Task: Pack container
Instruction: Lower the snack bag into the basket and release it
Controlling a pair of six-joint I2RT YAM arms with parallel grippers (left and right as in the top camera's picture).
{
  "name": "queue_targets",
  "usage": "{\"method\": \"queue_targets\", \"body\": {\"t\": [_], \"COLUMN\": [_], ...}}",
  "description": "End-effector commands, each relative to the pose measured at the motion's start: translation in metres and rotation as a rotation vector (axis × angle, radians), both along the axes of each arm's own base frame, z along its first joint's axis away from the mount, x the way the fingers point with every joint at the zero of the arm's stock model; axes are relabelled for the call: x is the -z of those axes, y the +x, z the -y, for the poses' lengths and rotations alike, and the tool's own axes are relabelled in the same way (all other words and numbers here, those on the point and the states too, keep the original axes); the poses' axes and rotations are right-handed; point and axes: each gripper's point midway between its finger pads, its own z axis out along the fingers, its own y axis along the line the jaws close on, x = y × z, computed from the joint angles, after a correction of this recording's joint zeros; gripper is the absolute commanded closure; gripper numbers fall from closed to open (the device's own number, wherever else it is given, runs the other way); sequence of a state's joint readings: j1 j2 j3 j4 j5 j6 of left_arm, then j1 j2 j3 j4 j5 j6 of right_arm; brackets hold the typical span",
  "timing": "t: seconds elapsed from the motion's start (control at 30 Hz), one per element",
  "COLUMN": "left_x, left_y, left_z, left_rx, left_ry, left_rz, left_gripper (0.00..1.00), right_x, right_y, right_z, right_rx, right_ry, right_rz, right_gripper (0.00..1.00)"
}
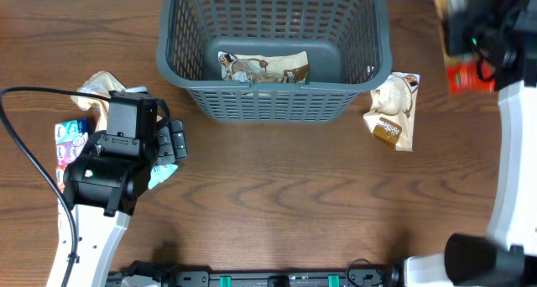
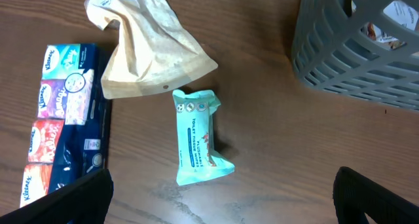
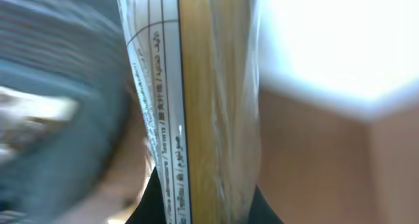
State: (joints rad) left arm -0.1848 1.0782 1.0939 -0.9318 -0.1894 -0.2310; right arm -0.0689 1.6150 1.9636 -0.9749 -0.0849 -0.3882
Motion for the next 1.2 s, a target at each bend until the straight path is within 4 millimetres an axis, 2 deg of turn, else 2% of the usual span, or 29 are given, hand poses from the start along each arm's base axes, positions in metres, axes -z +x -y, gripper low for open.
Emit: {"method": "queue_targets", "body": {"t": [0.0, 0.07, 0.1, 0.2, 0.33, 0.4, 0.53, 0.67, 0.77, 0.83, 0.9, 1.07, 1.1, 1.13, 1.17], "left_x": [-0.001, -0.001, -0.001, -0.001, -0.001, -0.001, -0.001, -0.001, -0.001, -0.001, -0.001, -0.001, -0.001, -0.001, -0.001], "left_y": [0.0, 0.0, 0.0, 0.0, 0.0, 0.0, 0.0, 0.0, 0.0, 0.0, 0.0, -0.001, -0.001, -0.001, -0.001], "left_z": [-0.001, -0.001, -0.001, -0.001, -0.001, -0.001, -0.001, -0.001, -0.001, -0.001, -0.001, -0.001, -0.001, -0.001, -0.001], "left_rx": [0.006, 0.006, 0.006, 0.006, 0.007, 0.006, 0.006, 0.006, 0.006, 0.006, 0.007, 0.006, 0.006, 0.006, 0.007], "left_ry": [0.007, 0.007, 0.007, 0.007, 0.007, 0.007, 0.007, 0.007, 0.007, 0.007, 0.007, 0.008, 0.008, 0.008, 0.008], "left_rz": [0.001, 0.001, 0.001, 0.001, 0.0, 0.001, 0.001, 0.001, 0.001, 0.001, 0.0, -0.002, -0.002, -0.003, -0.003], "left_gripper": [0.03, 0.03, 0.03, 0.03, 0.03, 0.03, 0.03, 0.03, 0.03, 0.03, 0.03, 0.03, 0.03, 0.03, 0.03], "right_x": [-0.072, -0.082, -0.083, -0.076, -0.047, -0.025, 0.033, 0.107, 0.162, 0.182, 0.193, 0.192, 0.188, 0.184, 0.177], "right_y": [-0.026, -0.034, -0.04, -0.047, -0.027, -0.012, 0.017, 0.04, 0.042, 0.041, 0.039, 0.041, 0.041, 0.042, 0.042], "right_z": [-0.083, -0.116, -0.137, -0.183, -0.217, -0.227, -0.244, -0.258, -0.269, -0.272, -0.275, -0.276, -0.276, -0.274, -0.273], "right_rx": [-0.386, -0.499, -0.583, -0.771, -0.876, -0.909, -0.963, -0.983, -1.006, -1.018, -1.018, -0.996, -0.983, -0.96, -0.934], "right_ry": [-0.214, -0.265, -0.292, -0.342, -0.385, -0.38, -0.347, -0.286, -0.26, -0.255, -0.244, -0.223, -0.212, -0.199, -0.178], "right_rz": [0.209, 0.258, 0.28, 0.316, 0.298, 0.262, 0.151, -0.013, -0.147, -0.196, -0.226, -0.23, -0.228, -0.228, -0.224], "right_gripper": [0.99, 0.99, 0.99, 0.99, 0.99, 0.99, 0.99, 0.99, 0.99, 0.99, 0.99, 0.98, 0.9, 0.71, 0.29]}}
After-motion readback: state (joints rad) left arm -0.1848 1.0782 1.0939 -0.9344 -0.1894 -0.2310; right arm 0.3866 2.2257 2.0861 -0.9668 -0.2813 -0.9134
